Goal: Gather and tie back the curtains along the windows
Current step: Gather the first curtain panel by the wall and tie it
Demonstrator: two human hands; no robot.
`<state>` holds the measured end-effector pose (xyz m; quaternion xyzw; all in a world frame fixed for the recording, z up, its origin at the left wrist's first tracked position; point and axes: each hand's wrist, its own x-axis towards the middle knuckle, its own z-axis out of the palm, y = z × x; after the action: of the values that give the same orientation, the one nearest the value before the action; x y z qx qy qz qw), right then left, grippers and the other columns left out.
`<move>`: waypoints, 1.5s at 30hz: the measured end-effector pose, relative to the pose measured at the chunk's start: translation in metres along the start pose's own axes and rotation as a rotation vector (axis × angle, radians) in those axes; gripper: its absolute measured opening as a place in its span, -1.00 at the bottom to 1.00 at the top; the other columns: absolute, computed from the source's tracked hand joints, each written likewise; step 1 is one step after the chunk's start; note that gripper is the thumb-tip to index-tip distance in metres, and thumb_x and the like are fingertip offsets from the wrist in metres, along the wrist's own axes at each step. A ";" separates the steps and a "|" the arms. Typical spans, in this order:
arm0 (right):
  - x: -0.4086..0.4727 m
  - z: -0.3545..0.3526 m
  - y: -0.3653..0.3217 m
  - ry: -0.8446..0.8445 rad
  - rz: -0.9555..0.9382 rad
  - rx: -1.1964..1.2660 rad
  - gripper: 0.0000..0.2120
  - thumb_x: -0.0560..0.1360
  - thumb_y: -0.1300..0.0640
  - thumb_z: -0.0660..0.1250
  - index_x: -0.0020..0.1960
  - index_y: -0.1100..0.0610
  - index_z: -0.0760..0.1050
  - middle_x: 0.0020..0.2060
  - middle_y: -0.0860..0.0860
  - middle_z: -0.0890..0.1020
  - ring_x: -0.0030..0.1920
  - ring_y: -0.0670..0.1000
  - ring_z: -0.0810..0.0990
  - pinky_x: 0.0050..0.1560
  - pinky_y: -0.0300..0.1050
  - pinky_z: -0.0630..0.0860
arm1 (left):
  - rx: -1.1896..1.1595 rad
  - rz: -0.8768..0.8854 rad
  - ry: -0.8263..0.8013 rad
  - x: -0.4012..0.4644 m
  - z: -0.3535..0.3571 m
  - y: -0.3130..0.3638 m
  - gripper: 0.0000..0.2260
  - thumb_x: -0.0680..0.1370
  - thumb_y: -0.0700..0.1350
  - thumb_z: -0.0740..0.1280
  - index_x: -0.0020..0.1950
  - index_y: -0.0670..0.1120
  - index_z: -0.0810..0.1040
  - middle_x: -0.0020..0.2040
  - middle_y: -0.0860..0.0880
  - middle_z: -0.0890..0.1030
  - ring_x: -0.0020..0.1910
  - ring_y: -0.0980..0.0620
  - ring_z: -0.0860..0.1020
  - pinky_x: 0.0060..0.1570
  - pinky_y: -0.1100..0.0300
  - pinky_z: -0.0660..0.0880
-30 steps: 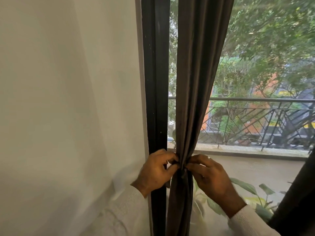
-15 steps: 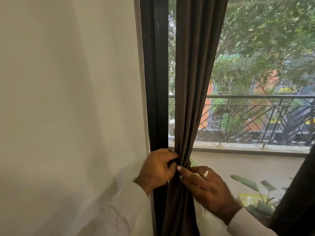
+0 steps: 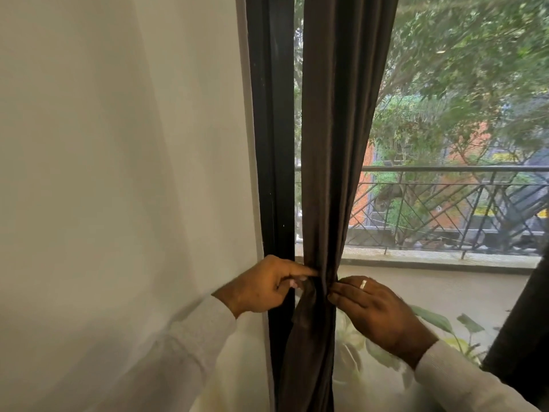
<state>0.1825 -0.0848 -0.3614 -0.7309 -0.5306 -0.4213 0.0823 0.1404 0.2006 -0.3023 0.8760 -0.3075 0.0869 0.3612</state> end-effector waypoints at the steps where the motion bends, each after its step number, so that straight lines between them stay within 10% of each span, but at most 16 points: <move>1: 0.001 0.001 -0.001 0.005 0.023 0.003 -0.74 0.72 0.21 0.24 0.20 0.18 0.70 0.18 0.11 0.72 0.12 0.19 0.70 0.14 0.03 0.63 | 0.010 0.031 0.013 -0.002 0.001 0.000 -0.58 0.65 -0.37 0.32 0.46 -0.04 0.61 0.19 0.08 0.73 0.16 0.20 0.68 0.29 0.25 0.57; 12: 0.002 -0.005 -0.019 -0.014 0.001 0.017 -0.59 0.63 0.32 0.32 0.45 0.15 0.57 0.17 0.15 0.70 0.08 0.20 0.67 0.09 0.03 0.61 | 0.374 0.326 0.208 -0.012 0.021 0.011 -0.80 0.65 -0.16 0.33 0.07 -0.15 0.76 -0.07 -0.06 0.70 -0.09 0.02 0.61 0.02 0.29 0.50; 16: 0.002 -0.010 -0.024 -0.003 -0.057 0.014 -0.65 0.71 0.22 0.29 0.48 0.13 0.54 0.19 0.14 0.69 0.09 0.18 0.68 0.10 0.01 0.60 | 0.398 0.299 0.224 -0.013 0.013 0.014 -0.86 0.65 -0.14 0.38 0.04 -0.10 0.75 0.03 -0.03 0.62 0.04 0.00 0.56 0.01 0.09 0.58; 29: 0.014 -0.006 -0.026 0.017 0.028 0.036 -0.76 0.66 0.28 0.32 0.26 0.15 0.68 0.05 0.06 0.68 -0.03 0.14 0.60 -0.03 0.06 0.57 | -0.330 0.100 0.219 -0.015 0.019 0.046 -0.88 0.63 -0.32 0.43 0.13 -0.24 0.73 -0.04 -0.09 0.75 -0.14 0.12 0.71 -0.06 0.30 0.60; 37: 0.010 -0.018 -0.039 0.160 0.201 0.088 -0.79 0.56 0.32 0.44 0.14 0.15 0.73 0.06 0.01 0.73 0.02 0.09 0.68 0.05 0.00 0.57 | 0.008 -0.167 0.353 0.004 0.022 0.047 -0.87 0.65 0.02 0.38 -0.02 0.02 0.67 -0.24 0.12 0.73 -0.22 0.09 0.72 -0.06 -0.07 0.70; 42: 0.027 -0.033 -0.050 0.351 0.570 0.348 -0.75 0.57 0.22 0.47 0.22 0.02 0.63 -0.01 -0.14 0.70 -0.03 -0.03 0.68 0.01 -0.01 0.61 | 0.229 -0.136 0.320 0.010 0.021 0.057 -0.88 0.66 0.04 0.39 0.00 0.05 0.69 -0.25 0.15 0.68 -0.28 0.13 0.65 -0.19 0.28 0.59; 45: 0.036 -0.039 -0.056 0.385 0.760 0.523 -0.46 0.54 0.21 0.54 0.46 -0.07 0.49 0.00 -0.22 0.72 0.01 -0.18 0.71 0.06 -0.34 0.57 | 0.313 -0.083 0.271 0.007 0.018 0.058 -0.87 0.67 0.06 0.38 0.09 0.09 0.71 -0.18 0.18 0.68 -0.25 0.16 0.62 -0.18 0.49 0.41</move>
<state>0.1178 -0.0580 -0.3294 -0.7364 -0.2897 -0.3418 0.5069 0.1103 0.1530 -0.2791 0.9136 -0.2026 0.2358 0.2621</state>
